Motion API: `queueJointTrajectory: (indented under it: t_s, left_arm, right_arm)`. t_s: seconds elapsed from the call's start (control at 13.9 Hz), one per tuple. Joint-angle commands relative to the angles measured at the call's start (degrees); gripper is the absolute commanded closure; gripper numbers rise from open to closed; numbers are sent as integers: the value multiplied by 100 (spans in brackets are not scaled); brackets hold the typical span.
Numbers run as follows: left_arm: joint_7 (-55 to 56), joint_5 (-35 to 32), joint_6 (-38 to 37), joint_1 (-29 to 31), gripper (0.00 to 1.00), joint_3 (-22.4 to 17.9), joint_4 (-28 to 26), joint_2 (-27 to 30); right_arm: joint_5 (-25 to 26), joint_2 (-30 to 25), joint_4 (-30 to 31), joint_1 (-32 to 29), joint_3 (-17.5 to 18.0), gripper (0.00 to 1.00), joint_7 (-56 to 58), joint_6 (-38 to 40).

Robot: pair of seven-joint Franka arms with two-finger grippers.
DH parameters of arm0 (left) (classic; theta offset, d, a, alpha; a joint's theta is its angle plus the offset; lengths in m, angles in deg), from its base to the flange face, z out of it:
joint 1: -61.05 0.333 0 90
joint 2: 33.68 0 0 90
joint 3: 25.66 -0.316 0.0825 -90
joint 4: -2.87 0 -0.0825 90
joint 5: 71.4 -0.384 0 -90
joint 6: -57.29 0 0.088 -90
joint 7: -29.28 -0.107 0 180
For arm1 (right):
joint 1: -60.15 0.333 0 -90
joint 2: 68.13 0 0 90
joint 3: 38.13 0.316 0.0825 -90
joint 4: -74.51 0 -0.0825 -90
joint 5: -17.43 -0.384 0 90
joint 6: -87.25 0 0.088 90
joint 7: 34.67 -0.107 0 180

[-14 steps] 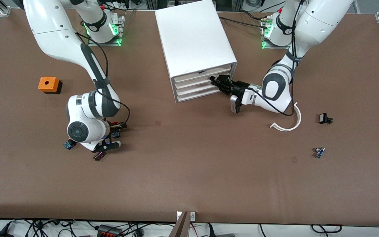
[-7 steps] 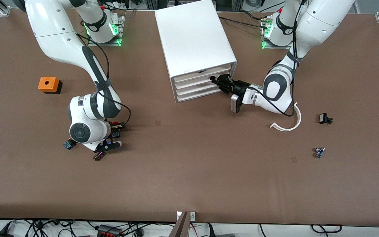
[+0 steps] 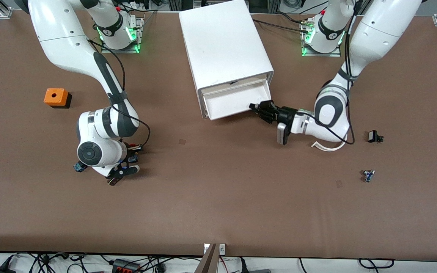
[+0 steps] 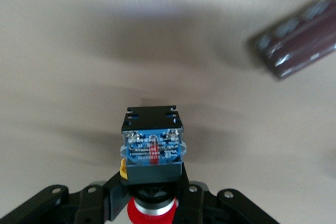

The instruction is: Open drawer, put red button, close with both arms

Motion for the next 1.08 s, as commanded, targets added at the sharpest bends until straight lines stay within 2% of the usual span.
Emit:
queueJointTrajectory:
  t_s: [0.0, 0.07, 0.14, 0.22, 0.36, 0.57, 0.79, 1.0]
  left_arm:
    - [102, -134, -53, 123, 93, 16, 587, -376]
    - [111, -134, -53, 114, 75, 16, 596, -367]
    - [76, -134, -53, 132, 16, 16, 579, -358]
    - [102, -143, -62, 149, 0, 16, 579, -315]
    - [181, -160, -175, 219, 0, 8, 579, -192]
    - [1669, -712, -597, 317, 0, -1, 596, 307]
    - [3419, -1913, -983, 334, 0, -1, 780, 836]
    - [4704, -3390, -1431, 474, 0, -1, 1306, 986]
  right_arm:
    - [-18, -132, -548, 66, -7, 100, 26, 379]
    - [-18, -141, -776, 75, 2, 100, 26, 493]
    - [-27, -141, -1048, 101, 2, 100, 61, 616]
    - [-27, -141, -1294, 162, 2, 100, 79, 678]
    - [-27, -264, -1577, 390, 19, 100, 79, 696]
    - [-18, -510, -1631, 1161, -7, 100, 18, 696]
    - [52, -537, -1648, 1901, -130, 100, -9, 687]
    - [43, -589, -1648, 2402, -139, 100, -453, 687]
